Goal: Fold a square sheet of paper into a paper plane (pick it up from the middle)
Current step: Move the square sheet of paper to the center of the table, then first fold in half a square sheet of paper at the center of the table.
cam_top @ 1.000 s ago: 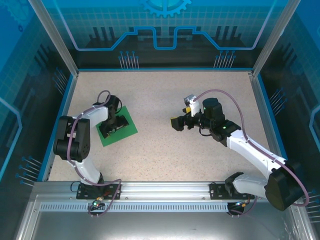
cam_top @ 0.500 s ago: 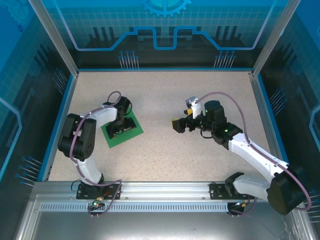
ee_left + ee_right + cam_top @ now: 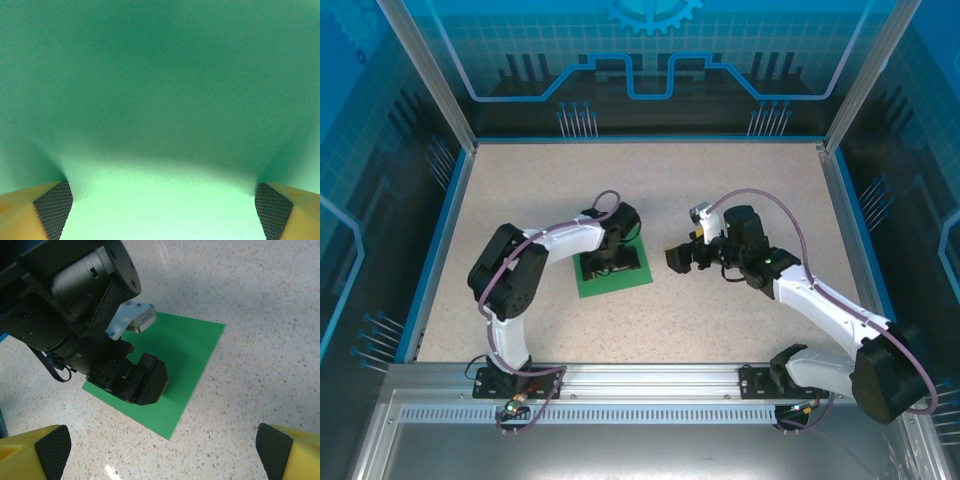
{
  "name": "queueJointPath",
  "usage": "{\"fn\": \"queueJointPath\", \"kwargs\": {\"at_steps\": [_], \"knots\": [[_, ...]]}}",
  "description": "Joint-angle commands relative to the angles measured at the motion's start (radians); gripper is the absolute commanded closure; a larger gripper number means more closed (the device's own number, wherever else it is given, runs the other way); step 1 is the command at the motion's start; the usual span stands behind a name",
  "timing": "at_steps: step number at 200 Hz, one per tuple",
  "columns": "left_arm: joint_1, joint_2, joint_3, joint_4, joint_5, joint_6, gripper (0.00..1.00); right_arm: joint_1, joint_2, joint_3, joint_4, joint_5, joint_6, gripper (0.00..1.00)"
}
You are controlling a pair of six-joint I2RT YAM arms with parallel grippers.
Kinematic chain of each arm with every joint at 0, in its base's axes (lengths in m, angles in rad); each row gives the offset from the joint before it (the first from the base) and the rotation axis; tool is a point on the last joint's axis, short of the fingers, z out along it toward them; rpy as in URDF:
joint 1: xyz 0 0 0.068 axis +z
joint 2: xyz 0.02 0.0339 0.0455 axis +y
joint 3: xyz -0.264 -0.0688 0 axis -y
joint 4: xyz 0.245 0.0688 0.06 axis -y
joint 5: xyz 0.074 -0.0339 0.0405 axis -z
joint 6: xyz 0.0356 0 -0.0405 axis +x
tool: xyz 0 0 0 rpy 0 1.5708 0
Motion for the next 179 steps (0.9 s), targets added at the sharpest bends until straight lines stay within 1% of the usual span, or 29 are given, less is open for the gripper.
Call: {"fn": "queueJointPath", "kwargs": {"at_steps": [1,17,37,66,86,98,115,133,149,159,179], "knots": [[-0.056,0.07,0.067,-0.005,0.095,-0.045,0.02,-0.013,-0.033,-0.017,-0.098,0.008,0.004,0.01],[-0.075,0.102,0.13,-0.02,0.108,-0.031,0.01,-0.02,-0.041,-0.02,-0.171,0.041,0.006,0.01],[-0.085,0.117,0.187,-0.04,0.113,-0.001,0.02,-0.025,-0.076,-0.053,-0.18,0.043,0.033,0.01],[-0.086,0.068,0.217,-0.067,0.124,0.051,0.02,-0.027,-0.104,-0.064,-0.2,0.034,0.052,0.01],[-0.078,0.009,0.23,-0.123,0.098,0.107,0.01,-0.012,-0.092,-0.056,-0.186,0.013,0.097,0.01],[-0.055,-0.034,0.214,-0.147,0.085,0.131,0.01,0.017,-0.071,-0.033,-0.188,0.027,0.117,0.01],[-0.005,-0.098,0.165,-0.157,0.07,0.166,0.01,0.066,-0.014,0.018,-0.211,0.079,0.16,0.01],[0.036,-0.153,0.123,-0.163,0.076,0.246,0.01,0.106,0.077,0.098,-0.257,0.102,0.209,0.01],[0.061,-0.201,0.092,-0.165,0.063,0.309,0.01,0.166,0.139,0.148,-0.281,0.179,0.238,0.01],[0.09,-0.233,0.056,-0.152,0.084,0.326,0.01,0.201,0.169,0.19,-0.276,0.23,0.266,0.01],[0.154,-0.321,-0.041,-0.098,0.156,0.37,0.01,0.249,0.237,0.236,-0.259,0.282,0.309,0.01]]}}
